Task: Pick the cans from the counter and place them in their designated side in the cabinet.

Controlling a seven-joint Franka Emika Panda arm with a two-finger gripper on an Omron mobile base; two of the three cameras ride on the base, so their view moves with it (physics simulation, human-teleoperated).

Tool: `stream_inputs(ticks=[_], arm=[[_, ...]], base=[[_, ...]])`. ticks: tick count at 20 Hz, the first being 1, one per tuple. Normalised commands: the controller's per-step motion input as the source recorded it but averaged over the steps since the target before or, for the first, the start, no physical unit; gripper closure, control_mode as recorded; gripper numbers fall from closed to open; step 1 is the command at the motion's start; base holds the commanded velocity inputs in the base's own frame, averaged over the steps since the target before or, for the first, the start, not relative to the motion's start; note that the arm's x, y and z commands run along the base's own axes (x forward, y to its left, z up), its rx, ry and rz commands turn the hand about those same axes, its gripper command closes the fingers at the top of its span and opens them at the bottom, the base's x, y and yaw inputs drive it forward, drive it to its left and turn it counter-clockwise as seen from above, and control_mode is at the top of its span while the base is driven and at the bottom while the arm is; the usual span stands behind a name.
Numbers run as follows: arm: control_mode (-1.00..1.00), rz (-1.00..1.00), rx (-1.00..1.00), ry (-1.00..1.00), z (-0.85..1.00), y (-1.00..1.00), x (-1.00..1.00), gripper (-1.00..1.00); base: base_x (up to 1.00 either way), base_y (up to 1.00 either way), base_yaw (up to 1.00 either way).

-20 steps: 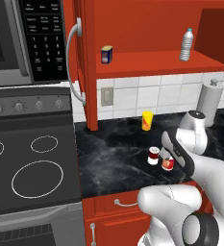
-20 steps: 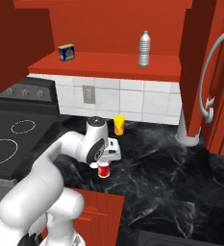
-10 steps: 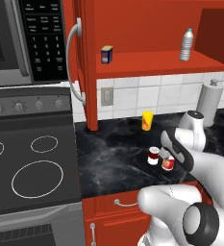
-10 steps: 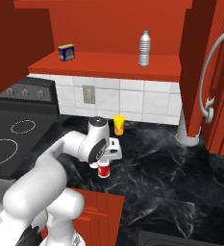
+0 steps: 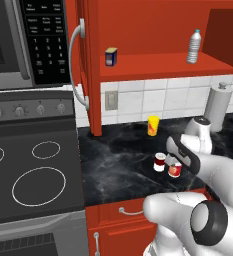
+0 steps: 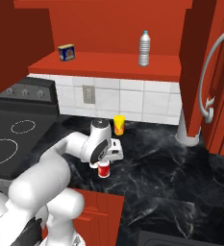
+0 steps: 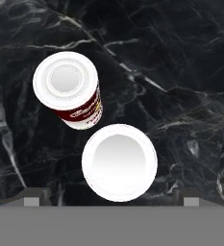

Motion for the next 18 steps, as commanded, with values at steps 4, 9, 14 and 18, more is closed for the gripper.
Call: stream_inputs(ticks=[4,9,14,18], arm=[[-1.00,0.01,0.00,0.00,-0.11,0.00,0.11,-1.00],[-1.00,0.01,0.00,0.00,-0.09,0.00,0.11,-1.00],[-1.00,0.01,0.00,0.00,-0.09,0.00,0.09,-1.00],[-1.00,0.01,0.00,0.00,-0.10,0.00,0.08,-1.00]], base=[[0.00,0.00,0.00],[0.00,0.00,0.00],[0.00,0.00,0.00],[0.00,0.00,0.00]])
